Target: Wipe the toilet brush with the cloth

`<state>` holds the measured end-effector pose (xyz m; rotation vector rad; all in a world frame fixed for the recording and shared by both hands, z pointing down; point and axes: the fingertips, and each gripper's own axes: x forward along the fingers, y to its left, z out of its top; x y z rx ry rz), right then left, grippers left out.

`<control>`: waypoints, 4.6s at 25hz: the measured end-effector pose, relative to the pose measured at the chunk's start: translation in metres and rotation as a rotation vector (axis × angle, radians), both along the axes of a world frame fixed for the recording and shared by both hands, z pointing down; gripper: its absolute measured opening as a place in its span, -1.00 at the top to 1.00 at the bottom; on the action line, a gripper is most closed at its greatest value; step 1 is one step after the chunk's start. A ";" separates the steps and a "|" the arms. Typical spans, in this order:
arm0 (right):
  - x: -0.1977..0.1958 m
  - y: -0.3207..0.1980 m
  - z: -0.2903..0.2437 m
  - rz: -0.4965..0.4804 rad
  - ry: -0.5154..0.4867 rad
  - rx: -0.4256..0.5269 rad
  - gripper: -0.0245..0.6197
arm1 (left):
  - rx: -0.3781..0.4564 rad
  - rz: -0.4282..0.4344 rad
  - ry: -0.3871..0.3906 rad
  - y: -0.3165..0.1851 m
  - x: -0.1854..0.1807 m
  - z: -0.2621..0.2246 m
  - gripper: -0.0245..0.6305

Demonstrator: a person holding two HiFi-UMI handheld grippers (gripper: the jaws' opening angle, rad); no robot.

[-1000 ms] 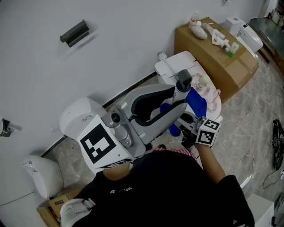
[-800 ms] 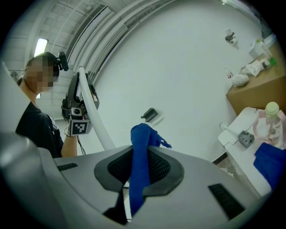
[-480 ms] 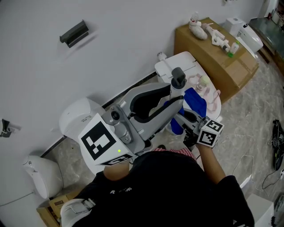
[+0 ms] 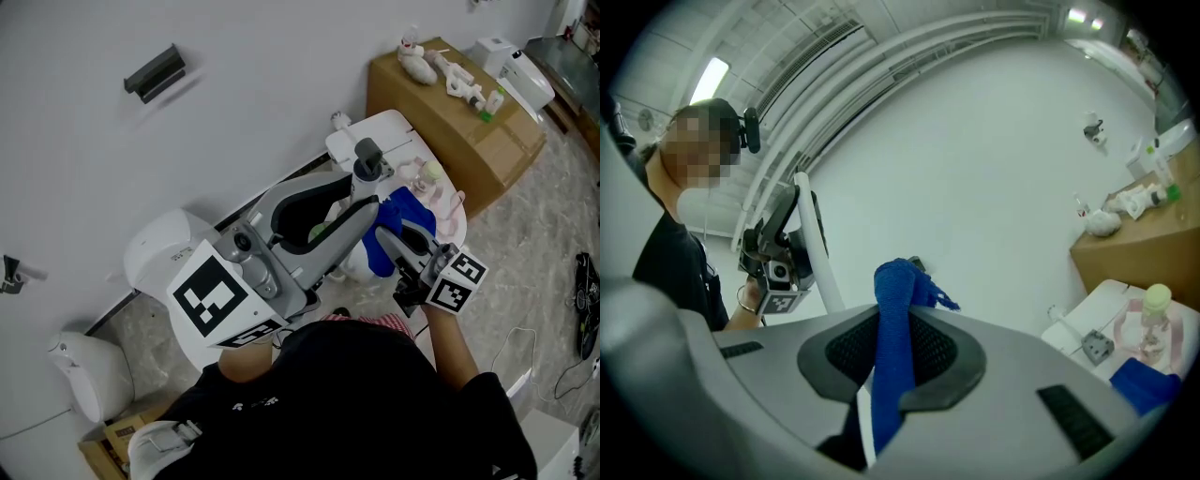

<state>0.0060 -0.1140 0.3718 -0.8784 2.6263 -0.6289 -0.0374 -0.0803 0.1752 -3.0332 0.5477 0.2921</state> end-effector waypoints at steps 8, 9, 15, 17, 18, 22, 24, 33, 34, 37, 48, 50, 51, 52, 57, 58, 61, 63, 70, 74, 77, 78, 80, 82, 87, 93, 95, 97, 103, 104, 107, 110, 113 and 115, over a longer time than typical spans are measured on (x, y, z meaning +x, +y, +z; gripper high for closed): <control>-0.001 0.011 -0.068 0.004 0.000 0.164 0.73 | -0.017 -0.043 -0.013 -0.014 -0.006 0.006 0.65; -0.001 0.013 -0.077 -0.001 -0.005 0.186 0.73 | -0.021 -0.050 -0.014 -0.016 -0.007 0.006 0.65; -0.010 0.030 -0.116 -0.059 -0.041 0.278 0.73 | -0.024 -0.096 -0.042 -0.028 -0.009 0.012 0.65; -0.014 0.033 -0.121 -0.075 -0.042 0.291 0.73 | -0.025 -0.114 -0.048 -0.032 -0.011 0.014 0.65; -0.016 0.034 -0.122 -0.081 -0.046 0.293 0.73 | -0.025 -0.123 -0.051 -0.034 -0.013 0.015 0.65; -0.020 0.038 -0.128 -0.097 -0.070 0.298 0.73 | -0.030 -0.150 -0.057 -0.039 -0.018 0.018 0.65; -0.024 0.042 -0.131 -0.114 -0.073 0.307 0.73 | -0.035 -0.158 -0.056 -0.041 -0.019 0.019 0.65; -0.048 0.063 -0.137 -0.233 -0.046 0.366 0.73 | -0.034 -0.177 -0.062 -0.043 -0.018 0.020 0.65; -0.053 0.066 -0.138 -0.256 -0.034 0.376 0.73 | -0.033 -0.178 -0.064 -0.043 -0.017 0.020 0.65; -0.070 0.074 -0.136 -0.316 0.001 0.391 0.73 | -0.030 -0.183 -0.065 -0.044 -0.019 0.020 0.65; -0.075 0.046 -0.121 -0.182 -0.006 0.220 0.73 | -0.008 -0.169 -0.074 -0.029 -0.010 0.016 0.65; -0.074 0.043 -0.123 -0.165 -0.007 0.217 0.73 | -0.004 -0.168 -0.071 -0.027 -0.009 0.015 0.65; -0.073 0.041 -0.124 -0.155 -0.009 0.217 0.73 | -0.003 -0.169 -0.067 -0.027 -0.010 0.014 0.65; -0.073 0.040 -0.125 -0.144 -0.013 0.217 0.73 | -0.002 -0.171 -0.065 -0.027 -0.010 0.013 0.65; -0.071 0.037 -0.131 -0.106 -0.033 0.211 0.73 | 0.018 -0.179 -0.064 -0.022 -0.010 0.009 0.65; -0.070 0.036 -0.131 -0.098 -0.034 0.211 0.73 | 0.023 -0.180 -0.063 -0.021 -0.009 0.009 0.65; -0.068 0.036 -0.132 -0.072 -0.041 0.210 0.73 | 0.033 -0.185 -0.065 -0.019 -0.008 0.008 0.65; -0.067 0.036 -0.132 -0.061 -0.045 0.207 0.73 | 0.035 -0.187 -0.067 -0.019 -0.008 0.007 0.65; -0.066 0.037 -0.128 -0.063 -0.054 0.190 0.73 | 0.031 -0.190 -0.074 -0.017 -0.008 0.009 0.65; -0.065 0.039 -0.123 -0.069 -0.064 0.177 0.73 | 0.031 -0.187 -0.082 -0.016 -0.007 0.010 0.65; -0.066 0.039 -0.120 -0.069 -0.060 0.165 0.73 | 0.032 -0.183 -0.079 -0.016 -0.007 0.010 0.65; -0.066 0.039 -0.119 -0.069 -0.058 0.163 0.73 | 0.031 -0.182 -0.077 -0.016 -0.007 0.010 0.65; -0.066 0.038 -0.117 -0.067 -0.053 0.159 0.73 | 0.031 -0.178 -0.074 -0.016 -0.007 0.009 0.65; -0.065 0.038 -0.116 -0.065 -0.050 0.156 0.73 | 0.031 -0.174 -0.073 -0.016 -0.006 0.009 0.65; -0.066 0.037 -0.109 -0.078 -0.051 0.134 0.73 | 0.033 -0.168 -0.072 -0.017 -0.005 0.008 0.65; -0.066 0.036 -0.104 -0.080 -0.040 0.124 0.73 | 0.030 -0.162 -0.079 -0.018 -0.004 0.008 0.65; -0.066 0.035 -0.101 -0.079 -0.036 0.119 0.73 | 0.029 -0.164 -0.080 -0.018 -0.004 0.009 0.65; -0.066 0.035 -0.099 -0.080 -0.032 0.111 0.73 | 0.028 -0.165 -0.075 -0.019 -0.004 0.008 0.65; -0.066 0.035 -0.093 -0.083 -0.024 0.097 0.73 | 0.020 -0.165 -0.066 -0.019 -0.005 0.008 0.65; -0.066 0.034 -0.092 -0.084 -0.023 0.095 0.73 | 0.021 -0.165 -0.065 -0.019 -0.005 0.008 0.65; -0.066 0.034 -0.089 -0.086 -0.022 0.088 0.73 | 0.025 -0.166 -0.065 -0.019 -0.004 0.007 0.65; -0.066 0.034 -0.086 -0.087 -0.020 0.080 0.73 | 0.025 -0.168 -0.068 -0.019 -0.004 0.006 0.65; -0.066 0.034 -0.083 -0.090 -0.013 0.076 0.73 | 0.027 -0.170 -0.064 -0.018 -0.005 0.005 0.65; -0.065 0.034 -0.082 -0.088 -0.007 0.074 0.73 | 0.028 -0.169 -0.062 -0.018 -0.004 0.004 0.65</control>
